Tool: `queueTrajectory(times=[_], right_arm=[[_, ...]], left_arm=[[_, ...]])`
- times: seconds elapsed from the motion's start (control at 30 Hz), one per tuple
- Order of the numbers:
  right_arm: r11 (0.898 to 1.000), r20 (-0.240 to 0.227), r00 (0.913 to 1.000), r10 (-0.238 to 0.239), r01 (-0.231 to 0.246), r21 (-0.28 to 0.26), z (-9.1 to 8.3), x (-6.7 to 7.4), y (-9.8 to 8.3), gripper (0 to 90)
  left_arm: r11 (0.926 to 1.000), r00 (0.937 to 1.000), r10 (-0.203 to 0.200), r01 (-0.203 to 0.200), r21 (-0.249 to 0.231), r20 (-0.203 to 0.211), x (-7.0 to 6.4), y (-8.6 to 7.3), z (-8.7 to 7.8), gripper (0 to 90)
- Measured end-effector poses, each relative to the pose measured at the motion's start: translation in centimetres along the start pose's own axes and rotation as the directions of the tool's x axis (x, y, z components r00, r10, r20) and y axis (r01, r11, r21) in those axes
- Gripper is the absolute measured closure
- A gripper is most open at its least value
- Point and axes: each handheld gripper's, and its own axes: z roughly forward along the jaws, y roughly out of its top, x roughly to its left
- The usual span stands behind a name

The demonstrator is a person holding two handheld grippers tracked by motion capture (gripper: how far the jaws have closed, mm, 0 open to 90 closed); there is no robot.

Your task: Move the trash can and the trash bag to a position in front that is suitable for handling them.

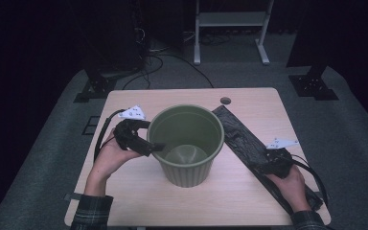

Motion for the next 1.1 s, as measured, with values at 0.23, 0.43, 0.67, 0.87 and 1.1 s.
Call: queueTrajectory(times=[0.23, 0.43, 0.67, 0.87, 1.1], right_arm=[[1.000, 0.000, 1.0000, -0.001, 0.001, 0.000, 0.0, 0.0, 0.0, 9.9], [1.000, 0.000, 1.0000, -0.001, 0.001, 0.000, 0.0, 0.0, 0.0, 9.8], [1.000, 0.000, 1.0000, -0.001, 0.001, 0.000, 0.0, 0.0, 0.0, 9.9], [1.000, 0.000, 1.0000, -0.002, 0.002, 0.000, 0.0, 0.0, 0.0, 9.9], [1.000, 0.001, 1.0000, -0.003, 0.003, -0.001, 0.0, 0.0, 0.0, 9.9]], left_arm=[[0.9997, 0.9992, 0.023, -0.023, -0.002, 0.032, -1.5, 0.4, 0.8, 0.0], [0.9989, 0.9975, 0.047, -0.047, -0.003, 0.054, -2.6, 0.6, 1.3, 0.0], [0.9980, 0.9951, 0.063, -0.062, -0.014, 0.076, -3.8, 0.7, 1.9, 0.0], [0.9976, 0.9938, 0.066, -0.064, -0.027, 0.089, -4.5, 0.6, 2.0, 0.0], [0.9963, 0.9954, 0.048, -0.042, -0.075, 0.083, -4.0, 0.9, 1.4, 0.0]])
